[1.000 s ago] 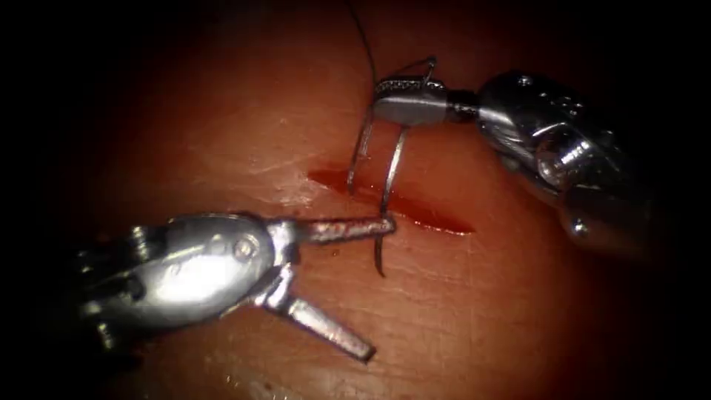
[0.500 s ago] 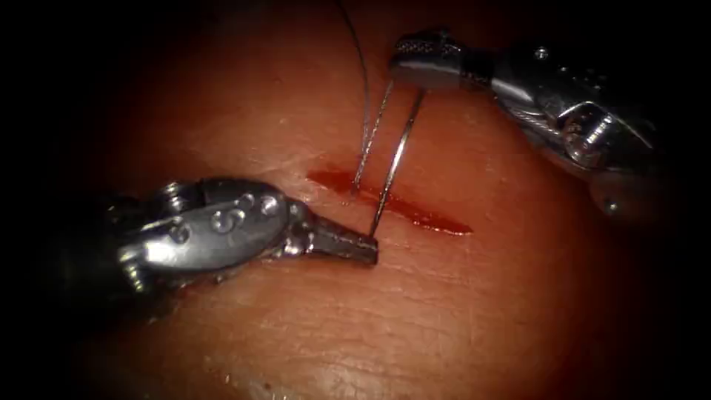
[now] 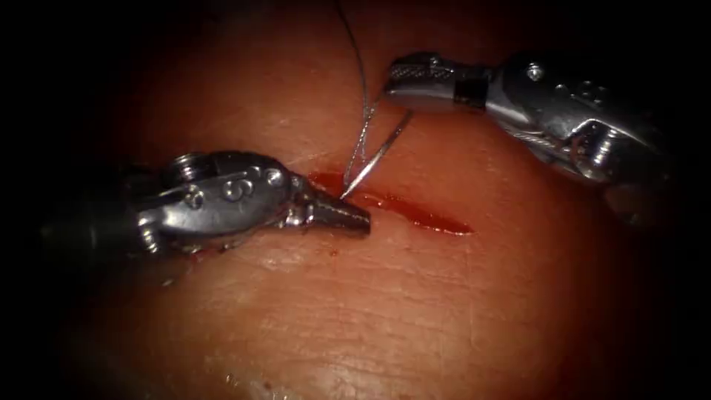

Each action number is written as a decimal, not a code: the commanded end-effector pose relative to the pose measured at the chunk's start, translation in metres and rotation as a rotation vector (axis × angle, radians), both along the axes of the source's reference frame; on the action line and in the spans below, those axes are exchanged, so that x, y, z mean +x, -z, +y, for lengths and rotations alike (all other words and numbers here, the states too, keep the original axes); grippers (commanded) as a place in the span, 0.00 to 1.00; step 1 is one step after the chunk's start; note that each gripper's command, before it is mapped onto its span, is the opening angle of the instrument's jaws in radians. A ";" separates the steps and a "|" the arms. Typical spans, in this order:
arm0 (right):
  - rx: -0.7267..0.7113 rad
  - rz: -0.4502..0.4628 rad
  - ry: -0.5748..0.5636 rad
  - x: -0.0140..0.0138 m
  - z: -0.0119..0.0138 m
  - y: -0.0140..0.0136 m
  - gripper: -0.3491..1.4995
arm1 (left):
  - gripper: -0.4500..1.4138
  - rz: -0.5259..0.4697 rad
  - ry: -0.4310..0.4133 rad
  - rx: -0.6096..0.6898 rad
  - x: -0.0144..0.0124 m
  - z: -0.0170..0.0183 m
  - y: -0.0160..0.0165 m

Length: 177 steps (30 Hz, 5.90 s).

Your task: Wound Closure

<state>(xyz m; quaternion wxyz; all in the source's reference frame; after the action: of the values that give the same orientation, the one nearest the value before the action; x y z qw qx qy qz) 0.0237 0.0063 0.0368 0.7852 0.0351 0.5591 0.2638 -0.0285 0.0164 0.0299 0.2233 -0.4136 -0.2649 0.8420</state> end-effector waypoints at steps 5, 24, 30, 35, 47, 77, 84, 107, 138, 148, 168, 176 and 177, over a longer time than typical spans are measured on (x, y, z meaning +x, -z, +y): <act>-0.006 -0.004 0.002 0.0005 0.0003 -0.0006 0.00 | 0.02 -0.002 -0.004 0.007 -0.0016 -0.0005 0.0002; -0.144 -0.058 0.081 0.0004 0.0005 -0.0003 0.00 | 0.68 -0.180 0.100 0.177 -0.0022 0.0030 0.0122; -0.179 -0.081 0.111 0.0004 0.0005 -0.0002 0.00 | 0.64 -0.194 0.085 0.206 -0.0005 0.0043 0.0150; -0.208 -0.101 0.140 0.0003 0.0002 0.0004 0.00 | 0.45 -0.144 0.095 0.186 0.0014 0.0060 0.0144; -0.293 -0.132 0.180 -0.0007 0.0009 0.0025 0.00 | 0.14 -0.006 0.017 0.184 0.0026 0.0041 0.0038; -0.440 -0.237 0.321 0.0010 -0.0005 0.0027 0.00 | 0.19 0.000 -0.024 0.188 -0.0002 0.0038 -0.0045; -0.455 -0.244 0.334 0.0010 -0.0006 0.0026 0.00 | 0.19 0.002 -0.030 0.189 0.0000 0.0048 -0.0064; -0.474 -0.275 0.366 0.0015 -0.0012 0.0022 0.00 | 0.15 0.166 -0.198 0.293 -0.0020 0.0061 -0.0082; -0.539 -0.379 0.341 0.0016 -0.0009 0.0013 0.00 | 0.37 0.396 -0.616 0.602 -0.0011 0.0061 -0.0076; -0.537 -0.387 0.340 0.0035 -0.0013 0.0003 0.00 | 0.32 0.359 -0.626 0.597 -0.0014 0.0061 -0.0062; -0.526 -0.348 0.384 0.0044 -0.0023 0.0001 0.00 | 0.28 0.335 -0.629 0.570 -0.0003 0.0061 -0.0059; -0.527 -0.304 0.390 0.0046 -0.0023 0.0002 0.00 | 0.28 0.320 -0.592 0.554 -0.0001 0.0067 -0.0046; -0.528 -0.300 0.389 0.0046 -0.0023 0.0002 0.00 | 0.29 0.317 -0.586 0.552 -0.0001 0.0069 -0.0043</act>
<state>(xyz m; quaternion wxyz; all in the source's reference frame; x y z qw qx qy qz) 0.0276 0.0036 0.0361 0.8764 -0.1013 0.4690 -0.0410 -0.0282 0.0231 0.0333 0.1189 -0.1145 -0.5476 0.8203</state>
